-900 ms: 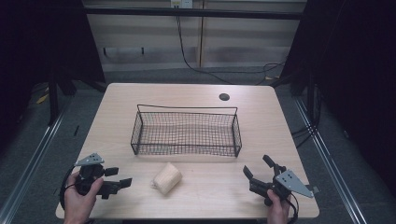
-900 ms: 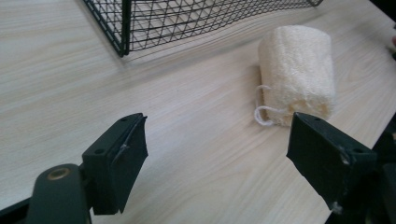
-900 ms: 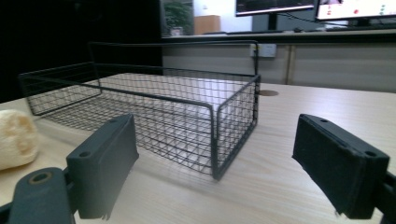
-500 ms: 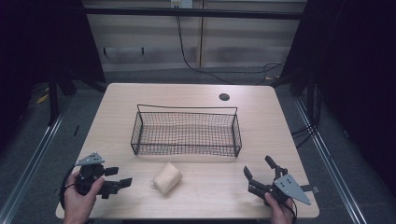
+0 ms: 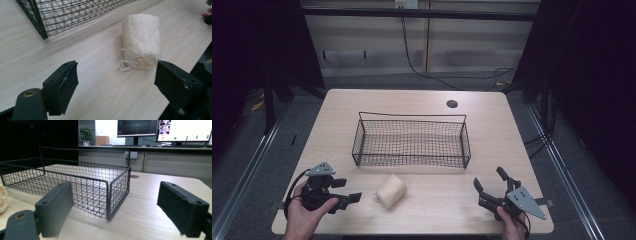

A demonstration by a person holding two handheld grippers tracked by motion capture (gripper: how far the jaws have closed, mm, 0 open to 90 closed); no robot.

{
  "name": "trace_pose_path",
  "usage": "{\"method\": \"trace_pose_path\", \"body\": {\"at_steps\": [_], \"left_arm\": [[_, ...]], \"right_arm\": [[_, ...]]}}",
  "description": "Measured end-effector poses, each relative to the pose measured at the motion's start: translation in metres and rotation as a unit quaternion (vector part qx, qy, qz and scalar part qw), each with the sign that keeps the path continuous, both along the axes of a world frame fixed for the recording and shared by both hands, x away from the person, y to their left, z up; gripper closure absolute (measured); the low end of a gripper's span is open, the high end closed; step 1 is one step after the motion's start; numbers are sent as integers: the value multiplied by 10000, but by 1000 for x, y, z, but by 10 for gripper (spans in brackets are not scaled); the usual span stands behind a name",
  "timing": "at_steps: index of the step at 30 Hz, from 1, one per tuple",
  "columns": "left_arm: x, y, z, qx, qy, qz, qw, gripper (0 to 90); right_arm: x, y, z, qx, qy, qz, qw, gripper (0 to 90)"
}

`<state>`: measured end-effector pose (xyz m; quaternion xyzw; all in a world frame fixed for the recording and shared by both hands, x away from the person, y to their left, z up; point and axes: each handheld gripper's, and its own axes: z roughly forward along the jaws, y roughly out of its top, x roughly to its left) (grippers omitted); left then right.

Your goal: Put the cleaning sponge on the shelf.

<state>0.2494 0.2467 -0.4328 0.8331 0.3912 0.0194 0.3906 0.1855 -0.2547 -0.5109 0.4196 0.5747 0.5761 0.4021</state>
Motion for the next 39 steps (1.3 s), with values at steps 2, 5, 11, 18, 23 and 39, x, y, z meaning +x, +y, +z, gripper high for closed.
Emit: {"method": "trace_pose_path", "body": {"at_steps": [2,5,11,18,23,39], "left_arm": [[-1,-2,3,74,-2,-68,9999,185],[-2,-5,5,145,0,-94,9999,185],[1,-7,9,251,188,-233,9992,185],[4,-17,20,514,205,-379,9977,174],[7,-22,28,621,232,-428,9969,169],[20,-53,48,1119,394,-645,9908,171]], "right_arm": [[0,0,0,-11,-24,7,10000,128],[0,0,0,-15,-22,44,10000,129],[0,-1,0,-9,-4,110,9999,136],[0,-1,0,-8,-24,148,9999,136],[1,-1,0,-15,-18,153,9999,136],[1,-1,0,-12,-3,157,9999,136]]}}
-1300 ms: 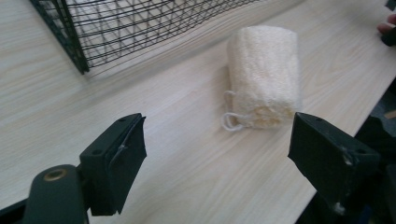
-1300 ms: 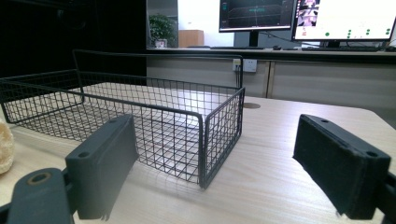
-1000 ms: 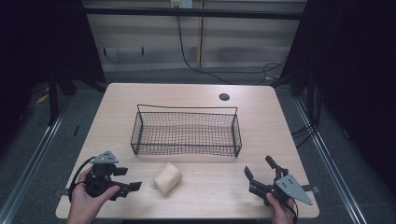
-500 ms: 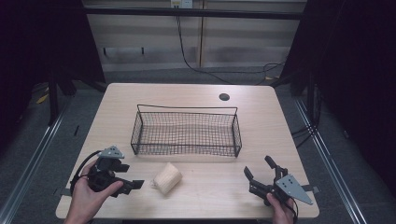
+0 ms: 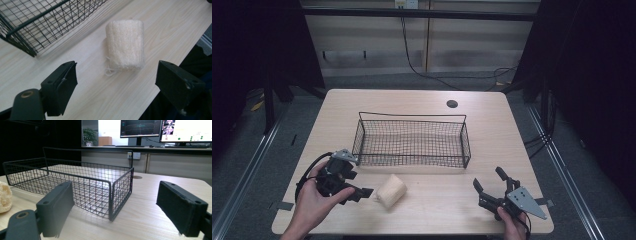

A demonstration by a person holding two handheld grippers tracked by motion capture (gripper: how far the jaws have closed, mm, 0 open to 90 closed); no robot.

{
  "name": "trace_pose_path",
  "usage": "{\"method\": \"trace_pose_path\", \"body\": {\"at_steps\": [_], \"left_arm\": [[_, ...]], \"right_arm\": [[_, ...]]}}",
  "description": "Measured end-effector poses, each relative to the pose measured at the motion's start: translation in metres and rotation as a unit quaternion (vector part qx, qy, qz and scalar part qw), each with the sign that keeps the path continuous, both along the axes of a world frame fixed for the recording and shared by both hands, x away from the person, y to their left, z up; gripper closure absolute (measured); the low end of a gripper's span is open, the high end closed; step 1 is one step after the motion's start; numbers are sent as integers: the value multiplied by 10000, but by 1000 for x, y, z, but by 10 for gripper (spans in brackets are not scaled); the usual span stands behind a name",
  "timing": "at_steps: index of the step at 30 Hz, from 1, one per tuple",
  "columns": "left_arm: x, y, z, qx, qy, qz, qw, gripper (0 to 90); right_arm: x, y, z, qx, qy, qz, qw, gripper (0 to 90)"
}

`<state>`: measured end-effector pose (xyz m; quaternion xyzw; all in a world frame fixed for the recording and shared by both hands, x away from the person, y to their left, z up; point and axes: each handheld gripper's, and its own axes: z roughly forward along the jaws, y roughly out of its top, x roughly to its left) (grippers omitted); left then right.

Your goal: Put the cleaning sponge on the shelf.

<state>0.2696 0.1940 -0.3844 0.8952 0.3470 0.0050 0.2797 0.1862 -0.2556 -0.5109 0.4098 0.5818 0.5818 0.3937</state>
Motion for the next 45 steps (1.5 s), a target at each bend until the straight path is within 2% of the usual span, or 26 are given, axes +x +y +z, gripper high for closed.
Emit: {"method": "trace_pose_path", "body": {"at_steps": [4,6,10,12,15,19,20,23,28,30,32,37,45], "left_arm": [[4,-15,2,178,257,-181,9993,171],[6,-22,2,195,315,-292,9989,171],[10,-31,0,359,514,-419,9972,171],[12,-35,1,434,508,-411,9969,171],[14,-39,2,378,548,-484,9966,172],[14,-43,0,435,589,-507,9960,171],[16,-45,-4,517,626,-488,9955,172],[17,-47,-12,493,722,-527,9948,171],[21,-52,-24,575,762,-539,9940,181],[22,-55,-29,648,834,-562,9928,180],[24,-57,-32,704,863,-609,9919,180],[26,-60,-36,742,865,-560,9919,180],[29,-64,-46,839,1001,-596,9896,180]], "right_arm": [[0,0,0,6,3,-5,10000,136],[0,0,0,4,6,-6,10000,136],[0,0,0,5,8,-7,10000,136],[0,0,0,-1,16,-1,10000,136],[0,0,0,0,17,3,10000,136],[0,0,0,0,15,6,10000,136],[0,0,0,3,10,9,10000,136],[0,0,0,3,2,15,10000,136],[0,0,0,-4,18,28,10000,136],[0,0,0,-1,22,34,10000,136],[0,0,0,-7,30,40,10000,136],[0,0,0,-9,33,49,10000,137],[1,0,0,-5,36,48,10000,136]]}}
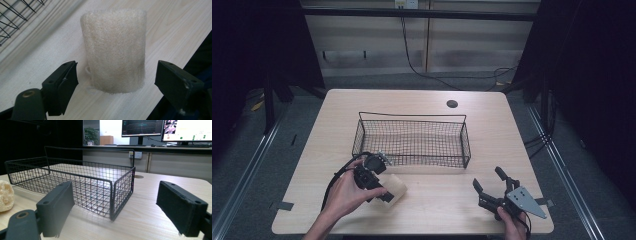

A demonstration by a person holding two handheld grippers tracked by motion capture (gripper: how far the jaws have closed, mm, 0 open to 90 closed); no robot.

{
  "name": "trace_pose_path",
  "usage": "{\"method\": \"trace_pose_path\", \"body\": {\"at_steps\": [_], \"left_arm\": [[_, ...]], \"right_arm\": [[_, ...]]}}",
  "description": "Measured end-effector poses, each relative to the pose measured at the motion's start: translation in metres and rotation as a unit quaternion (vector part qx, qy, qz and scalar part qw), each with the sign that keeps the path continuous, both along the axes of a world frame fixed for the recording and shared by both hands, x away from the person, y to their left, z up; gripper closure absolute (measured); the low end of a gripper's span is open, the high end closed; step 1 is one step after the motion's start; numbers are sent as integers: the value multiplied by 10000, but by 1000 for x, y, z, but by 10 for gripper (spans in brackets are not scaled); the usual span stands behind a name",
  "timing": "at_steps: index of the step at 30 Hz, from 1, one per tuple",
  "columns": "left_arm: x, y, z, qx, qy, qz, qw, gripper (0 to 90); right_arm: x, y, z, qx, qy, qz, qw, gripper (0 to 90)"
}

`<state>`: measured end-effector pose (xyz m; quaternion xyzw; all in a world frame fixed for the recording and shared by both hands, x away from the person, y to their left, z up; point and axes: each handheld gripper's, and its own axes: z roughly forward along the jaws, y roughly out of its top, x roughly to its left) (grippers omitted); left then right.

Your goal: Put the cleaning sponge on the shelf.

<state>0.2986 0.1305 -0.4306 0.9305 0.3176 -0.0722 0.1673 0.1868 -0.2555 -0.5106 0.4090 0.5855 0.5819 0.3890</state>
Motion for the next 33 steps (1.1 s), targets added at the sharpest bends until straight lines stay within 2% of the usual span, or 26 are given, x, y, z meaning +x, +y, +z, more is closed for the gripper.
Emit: {"method": "trace_pose_path", "body": {"at_steps": [4,7,11,14,17,20,22,28,33], "left_arm": [[0,-2,-3,30,32,-10,10000,180],[0,-7,-8,161,43,-49,9998,180],[-1,-9,-10,223,57,-93,9997,188],[-1,-10,-14,232,85,-15,9997,191],[0,-11,-18,319,134,-42,9994,195],[0,-12,-20,282,189,-76,9994,240],[0,-12,-20,248,129,-88,9996,305],[0,-11,-18,271,177,-69,9995,318],[-2,-10,-14,147,155,-39,9998,319]], "right_arm": [[0,0,0,4,-2,3,10000,137],[0,0,0,1,0,6,10000,137],[0,0,0,2,5,16,10000,136],[0,0,0,2,-4,17,10000,137],[0,0,0,1,-2,18,10000,137],[0,0,0,1,3,19,10000,136],[0,0,0,-4,-1,31,10000,136],[0,0,0,-5,-3,27,10000,136],[0,0,0,1,10,36,10000,137]]}}
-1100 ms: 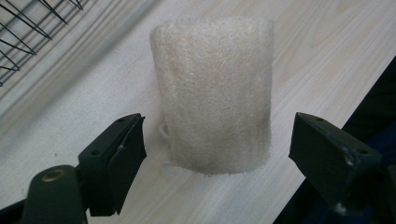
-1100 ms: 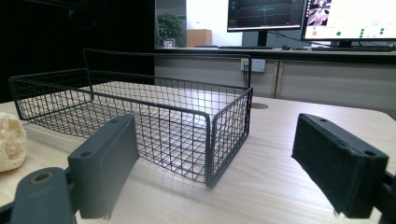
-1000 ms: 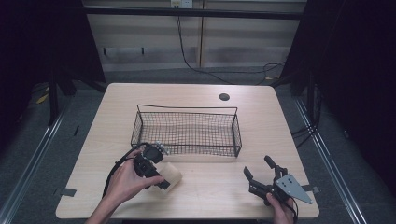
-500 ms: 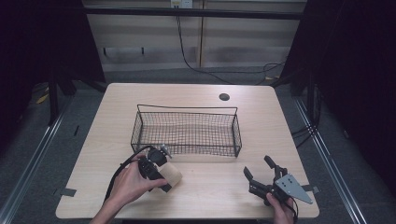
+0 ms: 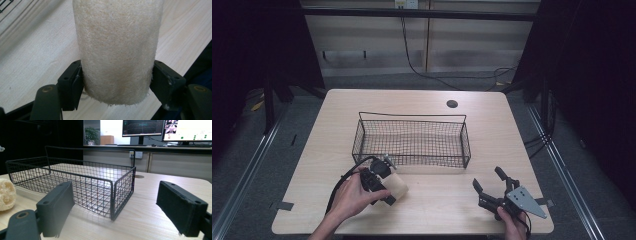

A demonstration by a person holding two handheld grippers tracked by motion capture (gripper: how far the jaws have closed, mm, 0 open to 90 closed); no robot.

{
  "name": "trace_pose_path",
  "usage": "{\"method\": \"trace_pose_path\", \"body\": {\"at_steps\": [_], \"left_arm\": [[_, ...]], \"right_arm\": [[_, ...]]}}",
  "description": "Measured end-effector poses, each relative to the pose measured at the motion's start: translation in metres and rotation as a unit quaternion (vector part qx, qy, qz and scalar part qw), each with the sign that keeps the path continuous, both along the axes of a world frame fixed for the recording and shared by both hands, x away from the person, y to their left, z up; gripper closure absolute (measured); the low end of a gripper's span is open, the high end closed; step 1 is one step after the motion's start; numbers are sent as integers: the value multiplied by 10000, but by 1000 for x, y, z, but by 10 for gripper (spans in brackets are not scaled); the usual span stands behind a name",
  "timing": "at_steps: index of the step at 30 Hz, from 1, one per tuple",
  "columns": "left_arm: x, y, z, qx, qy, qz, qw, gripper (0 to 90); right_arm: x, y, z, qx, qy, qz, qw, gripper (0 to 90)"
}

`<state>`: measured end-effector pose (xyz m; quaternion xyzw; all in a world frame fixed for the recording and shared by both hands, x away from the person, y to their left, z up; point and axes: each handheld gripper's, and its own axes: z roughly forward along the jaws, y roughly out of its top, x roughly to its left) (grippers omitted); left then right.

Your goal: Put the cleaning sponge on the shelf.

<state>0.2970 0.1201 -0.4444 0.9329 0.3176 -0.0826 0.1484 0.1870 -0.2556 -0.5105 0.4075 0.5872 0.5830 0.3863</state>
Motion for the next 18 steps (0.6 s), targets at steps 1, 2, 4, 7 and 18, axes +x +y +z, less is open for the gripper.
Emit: {"method": "trace_pose_path", "body": {"at_steps": [1,2,4,7,18], "left_arm": [[-1,0,1,2,-20,50,10000,319],[-1,0,2,12,-3,25,10000,320],[-1,1,4,-3,-17,6,10000,320],[-1,3,5,-4,15,27,10000,320],[-1,12,18,-223,-50,19,9997,321]], "right_arm": [[0,0,0,-5,-6,-9,10000,136],[0,0,0,-9,-8,-8,10000,137],[0,0,0,-6,-4,-4,10000,136],[0,0,0,-8,-7,-4,10000,136],[0,0,0,-25,-6,-12,10000,137]]}}
